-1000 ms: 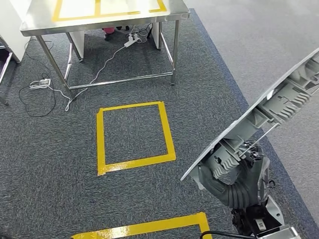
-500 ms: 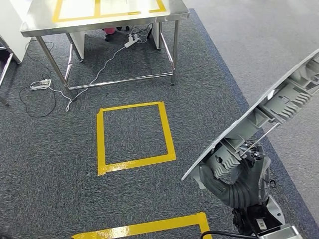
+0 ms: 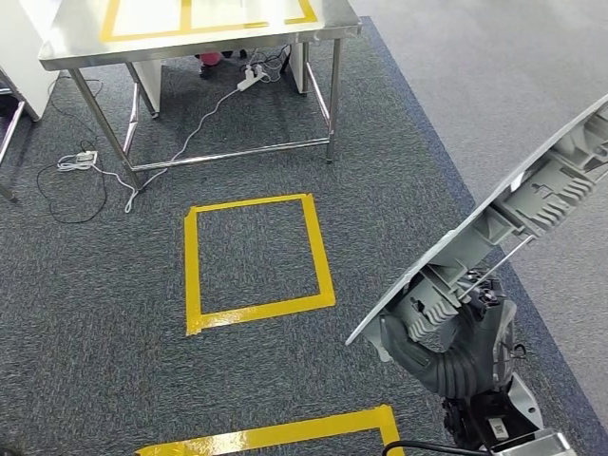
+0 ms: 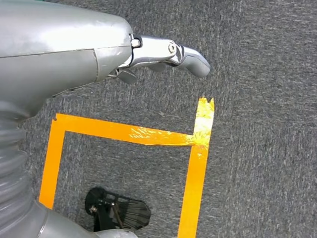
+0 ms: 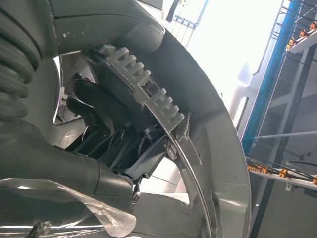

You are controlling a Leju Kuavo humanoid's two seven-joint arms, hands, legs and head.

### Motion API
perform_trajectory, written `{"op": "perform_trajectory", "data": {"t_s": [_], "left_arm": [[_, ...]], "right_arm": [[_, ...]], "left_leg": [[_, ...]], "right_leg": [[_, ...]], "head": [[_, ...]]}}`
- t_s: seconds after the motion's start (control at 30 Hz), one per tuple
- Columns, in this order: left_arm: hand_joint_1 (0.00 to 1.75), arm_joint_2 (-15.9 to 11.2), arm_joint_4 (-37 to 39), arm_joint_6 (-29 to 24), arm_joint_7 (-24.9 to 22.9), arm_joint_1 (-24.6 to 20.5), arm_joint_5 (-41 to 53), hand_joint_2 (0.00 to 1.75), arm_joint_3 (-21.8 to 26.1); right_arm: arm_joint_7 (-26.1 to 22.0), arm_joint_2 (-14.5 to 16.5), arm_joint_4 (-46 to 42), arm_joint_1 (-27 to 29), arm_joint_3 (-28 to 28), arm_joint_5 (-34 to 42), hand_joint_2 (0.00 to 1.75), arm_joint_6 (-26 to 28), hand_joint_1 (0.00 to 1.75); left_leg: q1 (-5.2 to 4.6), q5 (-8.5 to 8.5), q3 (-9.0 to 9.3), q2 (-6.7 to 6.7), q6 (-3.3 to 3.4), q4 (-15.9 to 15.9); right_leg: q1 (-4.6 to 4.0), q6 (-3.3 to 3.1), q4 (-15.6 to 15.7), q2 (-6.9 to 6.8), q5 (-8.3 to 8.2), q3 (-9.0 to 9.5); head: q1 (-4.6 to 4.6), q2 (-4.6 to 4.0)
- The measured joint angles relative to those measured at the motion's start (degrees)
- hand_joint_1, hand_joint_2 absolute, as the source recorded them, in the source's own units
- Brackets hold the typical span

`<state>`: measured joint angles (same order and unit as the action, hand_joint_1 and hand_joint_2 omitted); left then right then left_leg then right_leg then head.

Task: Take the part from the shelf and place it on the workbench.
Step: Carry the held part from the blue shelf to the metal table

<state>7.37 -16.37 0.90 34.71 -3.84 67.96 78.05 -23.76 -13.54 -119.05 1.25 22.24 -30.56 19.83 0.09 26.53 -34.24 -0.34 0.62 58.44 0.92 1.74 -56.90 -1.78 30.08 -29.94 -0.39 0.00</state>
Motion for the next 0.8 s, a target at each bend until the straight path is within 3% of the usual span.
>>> {"op": "perform_trajectory", "data": {"t_s": [0.5, 0.67, 0.8], "left_arm": [[0.00, 0.00, 0.00, 0.15, 0.00, 0.08, -0.11, 1.75, 0.00], [0.00, -0.07, 0.00, 0.16, 0.00, 0.16, -0.13, 1.75, 0.00], [0.00, -0.19, 0.00, 0.26, 0.00, 0.22, -0.17, 1.75, 0.00]], "right_arm": [[-0.23, -0.01, 0.00, 0.07, -0.02, -0.15, 1.75, 0.04, 1.75], [-0.24, 0.01, 0.00, 0.08, -0.02, -0.15, 1.75, 0.04, 1.75], [-0.26, 0.01, 0.00, 0.06, -0.02, -0.15, 1.75, 0.04, 1.75]], "left_leg": [[0.00, 0.00, 0.00, 0.00, 0.00, 0.00], [-0.21, 0.22, -0.02, 0.00, 0.33, 0.28], [-0.49, 0.52, -0.05, -0.02, 0.95, 0.48]], "right_leg": [[0.00, 0.00, 0.00, 0.00, 0.00, 0.00], [0.24, 0.23, 0.09, -0.01, -0.02, 0.06], [0.50, 0.86, 0.24, -0.04, 0.04, 0.24]], "head": [[0.00, 0.00], [-0.03, 0.00], [-0.03, 0.00]]}}
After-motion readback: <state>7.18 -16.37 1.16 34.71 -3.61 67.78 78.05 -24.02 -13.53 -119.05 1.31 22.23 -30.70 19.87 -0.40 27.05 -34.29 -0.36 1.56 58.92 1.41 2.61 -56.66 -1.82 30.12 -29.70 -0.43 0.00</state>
